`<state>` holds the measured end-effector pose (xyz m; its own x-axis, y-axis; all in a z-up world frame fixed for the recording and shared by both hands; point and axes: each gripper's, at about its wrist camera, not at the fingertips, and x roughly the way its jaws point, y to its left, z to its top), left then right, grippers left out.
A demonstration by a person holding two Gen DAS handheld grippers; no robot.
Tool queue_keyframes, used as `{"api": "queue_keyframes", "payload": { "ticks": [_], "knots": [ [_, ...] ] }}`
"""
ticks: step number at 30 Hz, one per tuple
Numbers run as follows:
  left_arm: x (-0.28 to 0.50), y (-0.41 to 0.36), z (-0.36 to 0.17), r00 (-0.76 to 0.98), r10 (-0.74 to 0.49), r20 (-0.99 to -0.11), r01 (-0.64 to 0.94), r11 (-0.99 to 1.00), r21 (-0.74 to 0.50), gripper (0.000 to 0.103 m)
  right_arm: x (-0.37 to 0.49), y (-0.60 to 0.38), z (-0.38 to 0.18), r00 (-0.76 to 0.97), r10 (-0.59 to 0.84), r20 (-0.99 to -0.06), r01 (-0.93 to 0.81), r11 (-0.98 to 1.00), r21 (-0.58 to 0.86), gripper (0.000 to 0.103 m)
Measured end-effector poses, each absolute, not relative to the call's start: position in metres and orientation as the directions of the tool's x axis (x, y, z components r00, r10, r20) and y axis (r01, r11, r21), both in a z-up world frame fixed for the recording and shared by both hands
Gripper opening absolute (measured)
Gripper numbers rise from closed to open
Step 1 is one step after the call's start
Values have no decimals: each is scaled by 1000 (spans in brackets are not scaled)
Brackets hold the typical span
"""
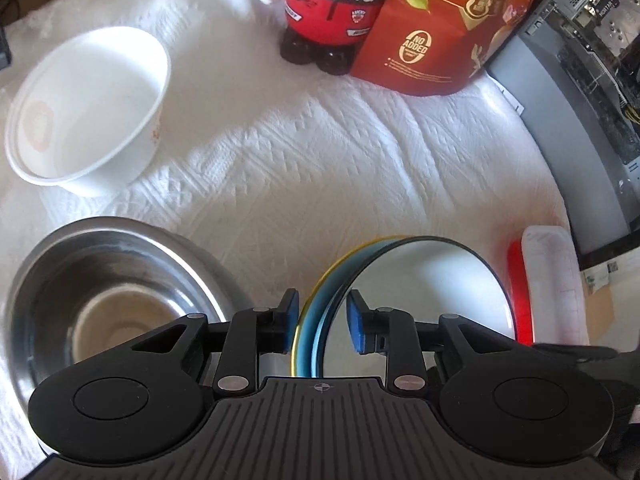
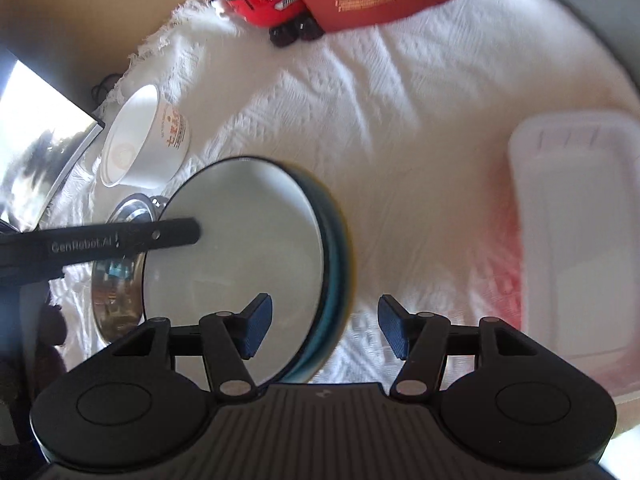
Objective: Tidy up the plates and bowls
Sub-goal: 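Open the left gripper and withdraw it from the stacked bowl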
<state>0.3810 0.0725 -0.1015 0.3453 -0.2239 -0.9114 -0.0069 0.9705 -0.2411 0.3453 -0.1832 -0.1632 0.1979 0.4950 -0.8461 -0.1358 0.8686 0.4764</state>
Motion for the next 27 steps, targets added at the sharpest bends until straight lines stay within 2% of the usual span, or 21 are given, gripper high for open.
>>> {"api": "queue_keyframes", "payload": {
  "ticks": [3, 5, 11, 22, 24, 25, 27],
  "knots": [
    [386, 68, -109, 329, -227, -917, 18, 972, -235, 33, 350, -176, -176, 157, 501, -851, -133, 865, 484, 57],
    [389, 69, -112, 315, -234, -920, 13, 970, -242, 32, 352, -171, -178, 131, 525, -841, -156, 849, 506, 45],
    [386, 88, -118, 293, -311, -904, -61, 937, -343, 31, 362, -159, -170, 171, 472, -865, -237, 872, 429, 46],
    [377, 95, -122, 299, -358, -885, -125, 904, -408, 30, 395, -151, -160, 210, 445, -870, -296, 877, 377, 46],
    [374, 100, -120, 310, -388, -868, -125, 888, -442, 25, 397, -150, -161, 202, 435, -878, -300, 880, 367, 48],
    [373, 102, -119, 317, -410, -855, -124, 876, -466, 28, 398, -150, -162, 200, 429, -881, -299, 883, 362, 50],
    [372, 105, -114, 333, -401, -853, -130, 877, -463, 27, 398, -151, -161, 205, 413, -888, -300, 890, 345, 53]
  ]
}}
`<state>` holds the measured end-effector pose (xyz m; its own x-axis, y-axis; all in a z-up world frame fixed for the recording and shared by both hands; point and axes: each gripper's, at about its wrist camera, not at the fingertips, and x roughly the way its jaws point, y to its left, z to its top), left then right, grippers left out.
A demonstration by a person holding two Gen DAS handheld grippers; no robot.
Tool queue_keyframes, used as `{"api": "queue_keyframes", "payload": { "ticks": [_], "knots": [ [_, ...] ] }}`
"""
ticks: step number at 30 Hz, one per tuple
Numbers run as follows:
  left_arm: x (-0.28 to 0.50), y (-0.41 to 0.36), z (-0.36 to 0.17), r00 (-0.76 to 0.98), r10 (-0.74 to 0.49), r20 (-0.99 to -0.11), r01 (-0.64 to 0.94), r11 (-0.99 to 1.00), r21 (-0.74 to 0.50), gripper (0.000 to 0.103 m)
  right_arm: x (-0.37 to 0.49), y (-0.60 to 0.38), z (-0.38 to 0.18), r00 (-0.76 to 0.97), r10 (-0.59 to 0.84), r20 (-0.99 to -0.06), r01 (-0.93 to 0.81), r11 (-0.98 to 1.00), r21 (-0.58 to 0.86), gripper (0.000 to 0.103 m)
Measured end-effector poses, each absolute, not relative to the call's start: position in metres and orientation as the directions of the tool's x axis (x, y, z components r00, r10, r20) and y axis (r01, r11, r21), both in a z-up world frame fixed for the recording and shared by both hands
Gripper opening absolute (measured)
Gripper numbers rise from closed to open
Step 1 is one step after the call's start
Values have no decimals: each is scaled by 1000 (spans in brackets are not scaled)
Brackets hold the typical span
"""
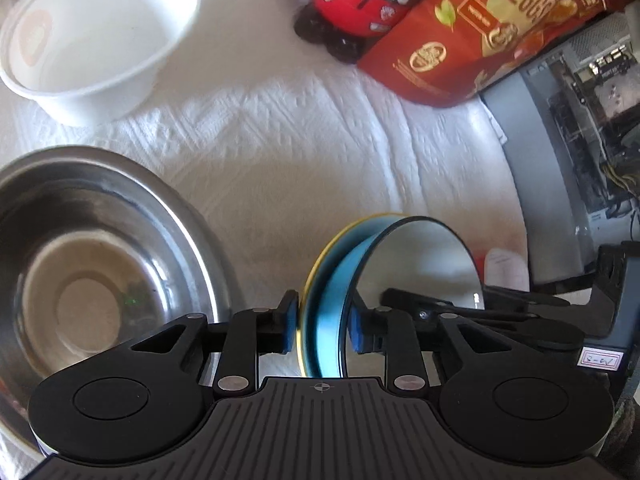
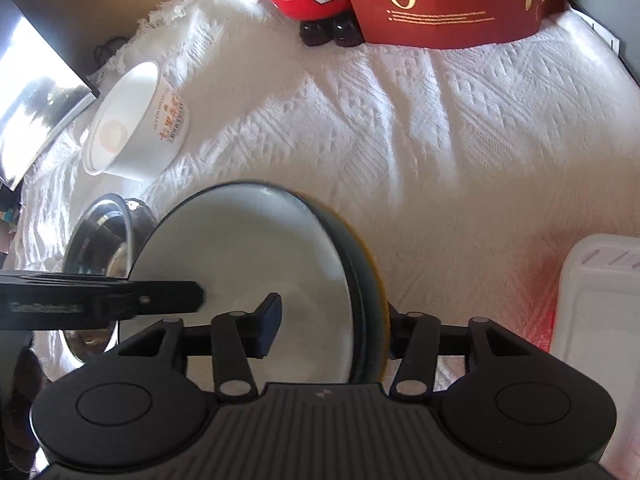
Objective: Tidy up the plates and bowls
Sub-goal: 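Open the left gripper and withdraw it from the stacked bowl, then grasp the white orange-logo bowl rim with the left gripper and lift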
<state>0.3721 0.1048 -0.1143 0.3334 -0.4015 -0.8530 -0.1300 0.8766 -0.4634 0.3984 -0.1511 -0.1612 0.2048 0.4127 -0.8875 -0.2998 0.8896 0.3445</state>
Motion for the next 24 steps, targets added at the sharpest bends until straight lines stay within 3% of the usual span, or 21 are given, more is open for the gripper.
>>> {"api": "queue_keyframes", "payload": {
  "ticks": [7, 10, 18, 24],
  "knots": [
    [364, 130, -87, 412, -437, -799, -130, 840, -526, 27, 394, -147, -125, 334, 359, -871, -365, 902, 232, 53],
    [362, 158, -69, 490, -411, -768, -163, 823, -545, 27, 393, -137, -101, 432, 323, -842, -392, 908, 147, 65],
    [376, 265, -52, 614, -62, -786, -457, 785, -419, 27, 410, -78, -62, 515, 335, -789, -477, 877, 60, 76],
    [410, 305, -80, 564, -33, -825, -528, 754, -391, 27, 436, -15, -47, 478, 405, -779, -534, 838, 108, 81]
  ]
}}
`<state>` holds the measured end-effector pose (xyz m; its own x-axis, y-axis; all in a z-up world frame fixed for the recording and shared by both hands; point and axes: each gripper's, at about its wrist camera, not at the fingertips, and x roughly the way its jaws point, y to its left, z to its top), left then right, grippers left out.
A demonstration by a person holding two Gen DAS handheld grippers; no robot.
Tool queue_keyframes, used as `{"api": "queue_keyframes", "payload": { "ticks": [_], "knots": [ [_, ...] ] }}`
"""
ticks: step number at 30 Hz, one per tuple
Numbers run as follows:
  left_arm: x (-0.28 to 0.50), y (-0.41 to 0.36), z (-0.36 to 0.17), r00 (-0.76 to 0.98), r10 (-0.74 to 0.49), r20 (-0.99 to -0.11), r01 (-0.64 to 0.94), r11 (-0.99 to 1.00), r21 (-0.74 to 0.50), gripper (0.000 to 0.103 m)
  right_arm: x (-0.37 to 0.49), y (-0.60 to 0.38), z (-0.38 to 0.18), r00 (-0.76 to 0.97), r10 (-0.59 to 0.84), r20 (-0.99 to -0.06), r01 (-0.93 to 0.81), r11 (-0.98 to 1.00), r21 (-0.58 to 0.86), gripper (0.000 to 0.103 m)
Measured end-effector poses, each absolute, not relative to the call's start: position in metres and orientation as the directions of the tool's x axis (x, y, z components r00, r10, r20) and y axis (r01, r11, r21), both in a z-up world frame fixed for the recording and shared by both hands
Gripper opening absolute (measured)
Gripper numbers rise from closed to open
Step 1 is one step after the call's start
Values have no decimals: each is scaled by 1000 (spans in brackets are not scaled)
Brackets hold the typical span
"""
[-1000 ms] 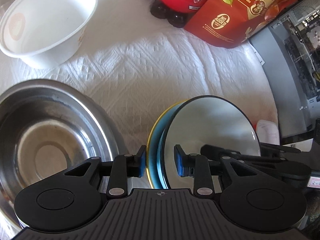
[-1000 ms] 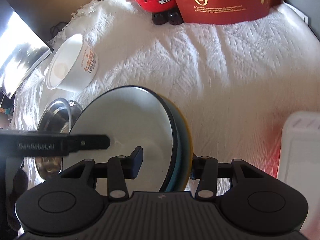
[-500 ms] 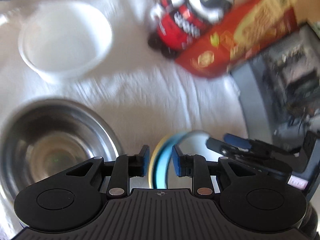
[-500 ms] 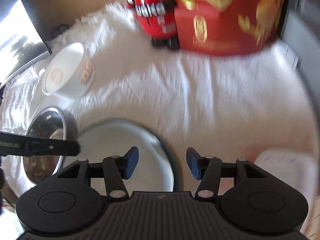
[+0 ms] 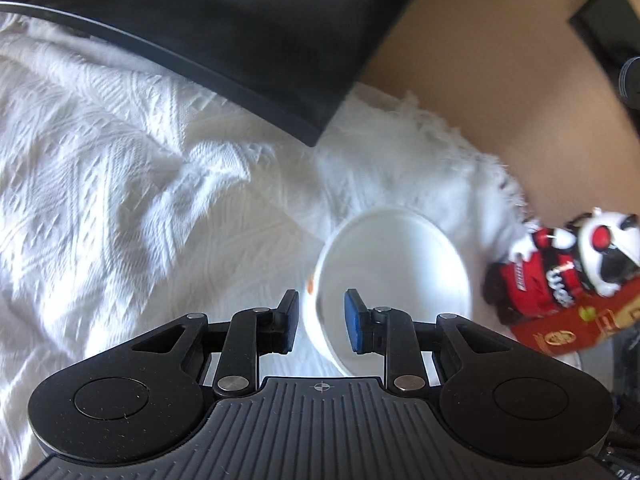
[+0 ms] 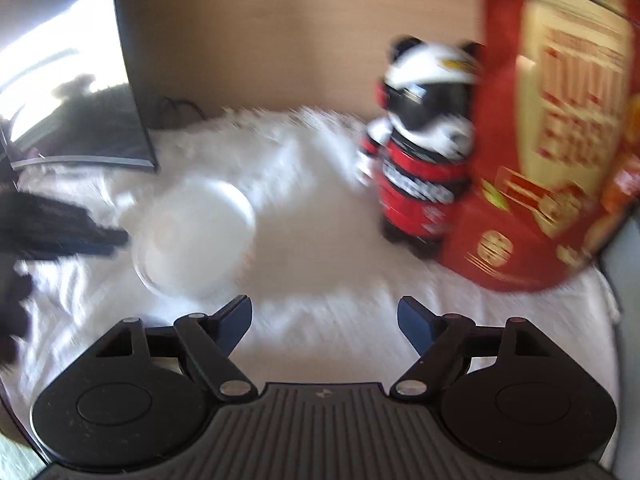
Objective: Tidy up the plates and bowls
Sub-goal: 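Grasp the white orange-logo bowl rim with the left gripper and lift, then lower the white bowl into the light-blue bowl and open the left gripper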
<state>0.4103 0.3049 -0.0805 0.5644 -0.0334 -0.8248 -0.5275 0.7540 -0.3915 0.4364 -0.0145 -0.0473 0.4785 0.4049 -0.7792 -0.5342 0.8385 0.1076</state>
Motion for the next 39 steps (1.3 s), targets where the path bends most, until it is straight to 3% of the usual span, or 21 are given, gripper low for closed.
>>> {"api": "queue_keyframes", "payload": {
  "ticks": [8, 12, 13, 14, 15, 21, 27, 33, 39],
  "knots": [
    [449, 312, -140, 482, -36, -875, -539, 775, -329, 28, 508, 59, -105, 297, 416, -859, -440, 858, 263, 79],
    [460, 308, -163, 473, -143, -870, -521, 750, -407, 28, 526, 81, -152, 176, 425, -888, -367, 865, 341, 67],
    [459, 304, -159, 482, -155, -862, -509, 751, -420, 29, 527, 85, -161, 133, 425, -895, -361, 862, 355, 55],
    [457, 298, -152, 497, -142, -856, -492, 766, -413, 26, 526, 87, -167, 84, 427, -901, -357, 857, 372, 35],
    [453, 292, -141, 516, -131, -846, -467, 785, -407, 25, 524, 87, -167, 51, 429, -902, -352, 853, 386, 27],
    [428, 261, -72, 608, -235, -758, -370, 761, -533, 28, 488, 44, -99, 182, 474, -862, -441, 822, 359, 25],
    [400, 188, -13, 596, -292, -748, -204, 846, -493, 26, 443, -34, -29, 306, 485, -819, -463, 828, 317, 25],
    [370, 123, -16, 508, -358, -783, -74, 888, -455, 25, 391, -104, -10, 338, 440, -832, -445, 854, 270, 25],
    [350, 93, -52, 399, -401, -825, -62, 885, -461, 25, 353, -141, -38, 305, 391, -868, -404, 879, 254, 25]
  ]
}}
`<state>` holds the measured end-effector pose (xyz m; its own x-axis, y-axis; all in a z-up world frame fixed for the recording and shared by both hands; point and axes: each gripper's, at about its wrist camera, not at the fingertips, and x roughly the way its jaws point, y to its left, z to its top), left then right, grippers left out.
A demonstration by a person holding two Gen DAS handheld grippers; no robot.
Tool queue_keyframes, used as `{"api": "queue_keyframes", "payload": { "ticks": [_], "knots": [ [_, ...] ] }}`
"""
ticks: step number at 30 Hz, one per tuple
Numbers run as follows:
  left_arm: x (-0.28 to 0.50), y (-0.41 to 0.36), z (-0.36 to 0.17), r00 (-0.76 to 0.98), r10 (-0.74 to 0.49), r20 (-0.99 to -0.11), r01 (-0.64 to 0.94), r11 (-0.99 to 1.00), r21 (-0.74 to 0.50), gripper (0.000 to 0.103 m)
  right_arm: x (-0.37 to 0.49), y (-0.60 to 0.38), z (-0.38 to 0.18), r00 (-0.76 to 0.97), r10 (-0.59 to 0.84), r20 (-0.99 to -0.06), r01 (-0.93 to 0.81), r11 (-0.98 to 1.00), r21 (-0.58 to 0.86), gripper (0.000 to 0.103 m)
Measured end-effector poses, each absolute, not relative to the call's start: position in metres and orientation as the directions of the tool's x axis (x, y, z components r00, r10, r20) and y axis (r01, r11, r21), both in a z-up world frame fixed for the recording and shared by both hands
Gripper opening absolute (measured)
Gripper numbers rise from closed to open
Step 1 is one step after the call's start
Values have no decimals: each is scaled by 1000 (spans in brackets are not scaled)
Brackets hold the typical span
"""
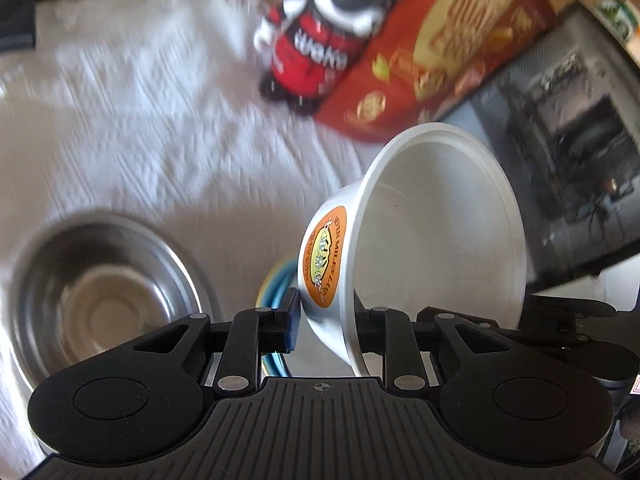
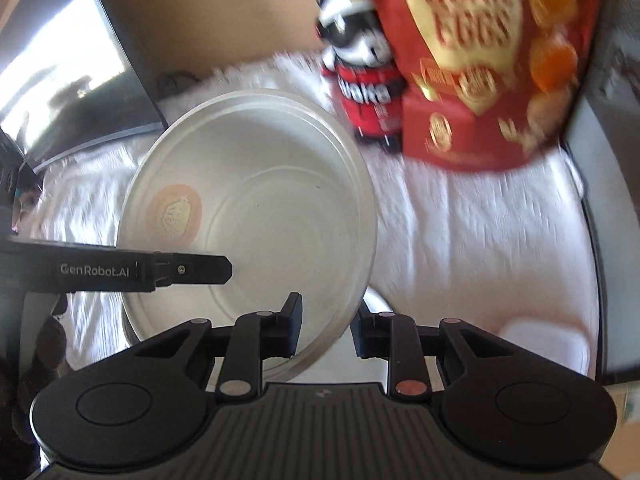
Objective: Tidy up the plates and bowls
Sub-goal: 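Lower the white bowl into the light-blue bowl and open the left gripper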
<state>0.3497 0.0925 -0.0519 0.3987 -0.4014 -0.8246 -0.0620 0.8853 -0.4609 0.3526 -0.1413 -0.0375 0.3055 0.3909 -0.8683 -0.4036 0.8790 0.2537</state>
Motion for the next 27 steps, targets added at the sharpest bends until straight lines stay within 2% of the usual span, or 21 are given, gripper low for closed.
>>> {"api": "queue_keyframes", "payload": {
  "ticks": [3, 9, 18, 21, 23, 25, 27],
  "knots": [
    [346, 88, -65, 362, -386, -848, -72, 896, -439, 25, 345, -153, -57, 273, 380, -884, -369, 890, 269, 25],
    [339, 91, -68, 359, -376, -854, -93, 896, -433, 24, 341, -160, -86, 278, 302, -912, -333, 921, 203, 26],
    [328, 124, -46, 464, -364, -808, -146, 868, -475, 23, 341, -163, -79, 371, 270, -889, -341, 929, 140, 26],
    [317, 151, -42, 503, -285, -816, -209, 876, -435, 23, 334, -157, -64, 468, 290, -835, -380, 919, 106, 33],
    [308, 172, -42, 516, -207, -831, -255, 889, -379, 23, 328, -152, -54, 529, 339, -778, -412, 904, 114, 44],
    [297, 191, -44, 522, -130, -843, -276, 909, -311, 24, 321, -143, -46, 580, 392, -714, -434, 891, 137, 52],
    [285, 212, -47, 521, -73, -851, -303, 916, -264, 24, 313, -126, -40, 612, 415, -673, -435, 887, 152, 52]
  ]
}}
